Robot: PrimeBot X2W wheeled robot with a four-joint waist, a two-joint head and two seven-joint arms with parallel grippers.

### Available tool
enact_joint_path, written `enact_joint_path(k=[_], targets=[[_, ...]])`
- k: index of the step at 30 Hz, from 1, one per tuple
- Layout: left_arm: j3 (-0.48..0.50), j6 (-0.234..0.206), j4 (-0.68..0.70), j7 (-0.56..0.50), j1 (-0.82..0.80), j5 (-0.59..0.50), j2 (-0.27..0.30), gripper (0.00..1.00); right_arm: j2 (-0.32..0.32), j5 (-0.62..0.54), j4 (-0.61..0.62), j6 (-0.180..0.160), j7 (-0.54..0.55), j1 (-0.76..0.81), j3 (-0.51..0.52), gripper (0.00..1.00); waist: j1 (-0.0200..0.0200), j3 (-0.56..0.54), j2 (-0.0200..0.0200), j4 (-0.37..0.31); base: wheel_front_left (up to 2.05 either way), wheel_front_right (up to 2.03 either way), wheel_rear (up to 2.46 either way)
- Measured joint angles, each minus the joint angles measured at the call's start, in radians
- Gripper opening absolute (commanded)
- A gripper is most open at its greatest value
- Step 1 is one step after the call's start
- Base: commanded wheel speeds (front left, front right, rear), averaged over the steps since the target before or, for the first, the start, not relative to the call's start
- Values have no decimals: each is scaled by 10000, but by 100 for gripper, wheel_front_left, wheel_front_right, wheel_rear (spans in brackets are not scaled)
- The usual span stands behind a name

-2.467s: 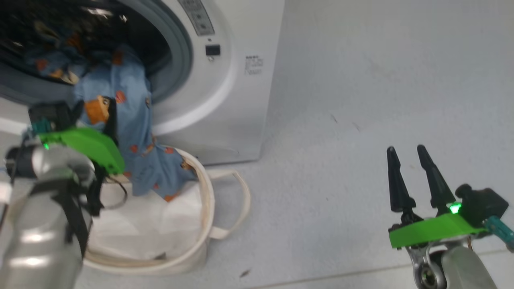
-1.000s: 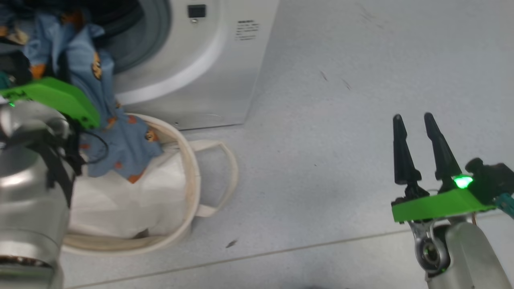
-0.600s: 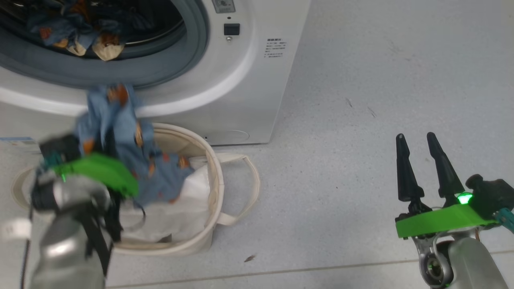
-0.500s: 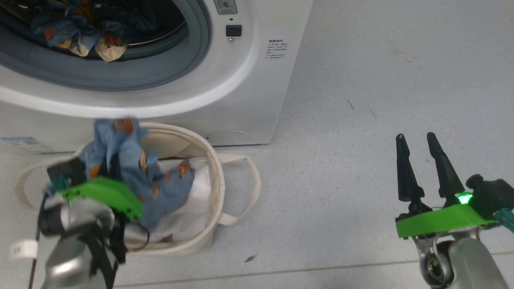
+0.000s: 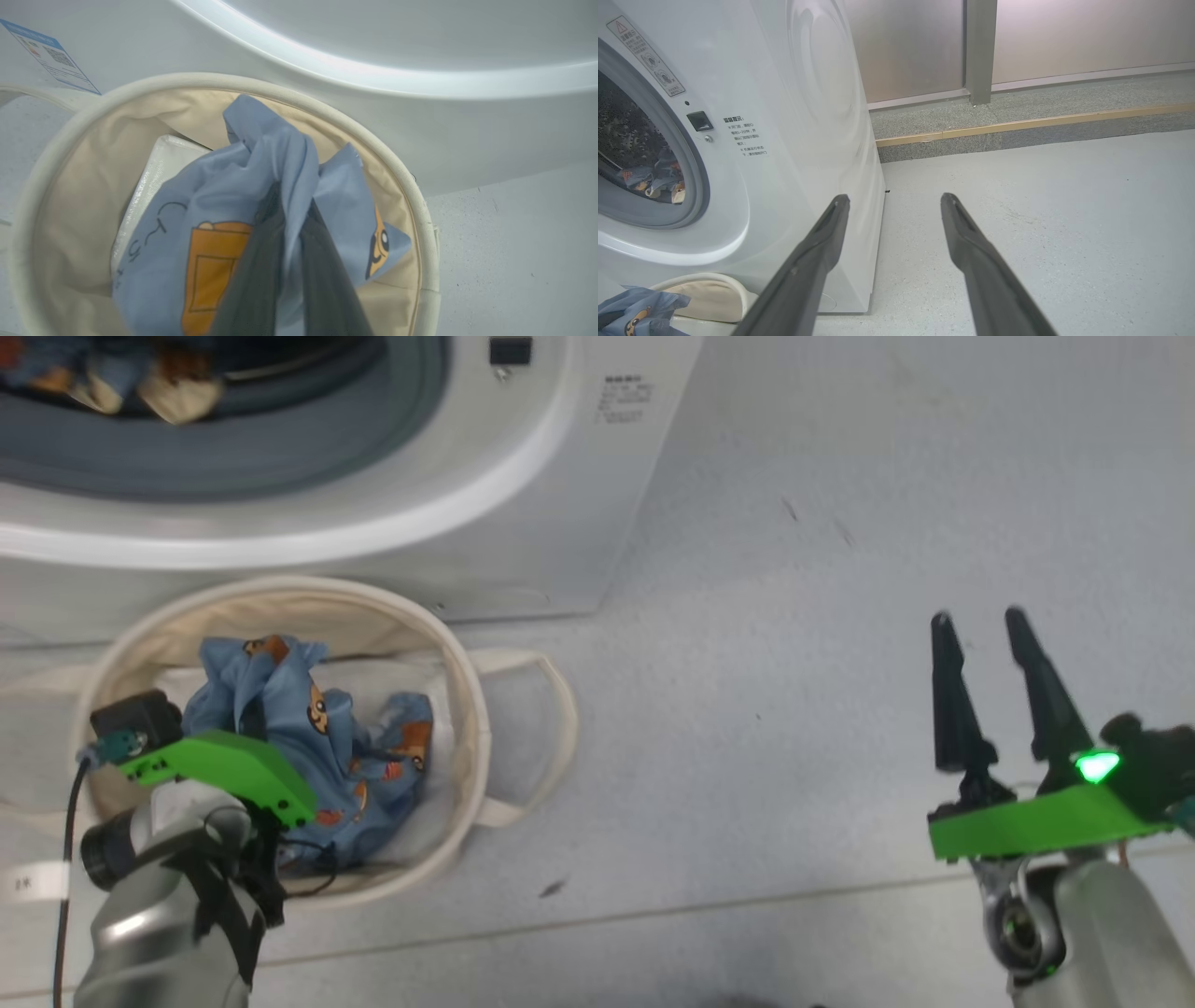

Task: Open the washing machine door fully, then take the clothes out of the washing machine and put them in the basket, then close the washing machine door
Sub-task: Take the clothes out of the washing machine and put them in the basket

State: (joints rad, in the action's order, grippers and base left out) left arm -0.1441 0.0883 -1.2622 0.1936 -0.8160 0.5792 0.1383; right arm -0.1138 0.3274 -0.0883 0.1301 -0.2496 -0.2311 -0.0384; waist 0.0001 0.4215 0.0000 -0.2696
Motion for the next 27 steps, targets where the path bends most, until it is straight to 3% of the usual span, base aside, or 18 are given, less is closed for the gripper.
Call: enact_joint_path(k=[13,14,15,16,22,27], targets=[[-50,-721,-355,-688,-639,36,491,0,-15,75,341,0,0,-535,217,100,0,1511,0,-647,0,0,0],[-73,-771,-359,-688,-669,35,495,49,-15,75,355,0,0,-585,217,100,0,1557,0,-662,0,0,0],[-92,-794,-359,-686,-678,35,491,82,-15,75,357,0,0,-619,219,100,0,1569,0,-661,0,0,0],[-105,-790,-362,-688,-675,35,479,99,-17,73,357,0,0,-630,221,100,0,1553,0,-646,0,0,0],[-94,-792,-372,-704,-649,73,407,100,-73,73,297,0,-2,-637,207,100,0,1142,0,-483,0,0,0],[-107,-779,-372,148,-486,153,282,100,-176,73,130,0,0,-448,211,100,0,502,0,-254,0,0,0]])
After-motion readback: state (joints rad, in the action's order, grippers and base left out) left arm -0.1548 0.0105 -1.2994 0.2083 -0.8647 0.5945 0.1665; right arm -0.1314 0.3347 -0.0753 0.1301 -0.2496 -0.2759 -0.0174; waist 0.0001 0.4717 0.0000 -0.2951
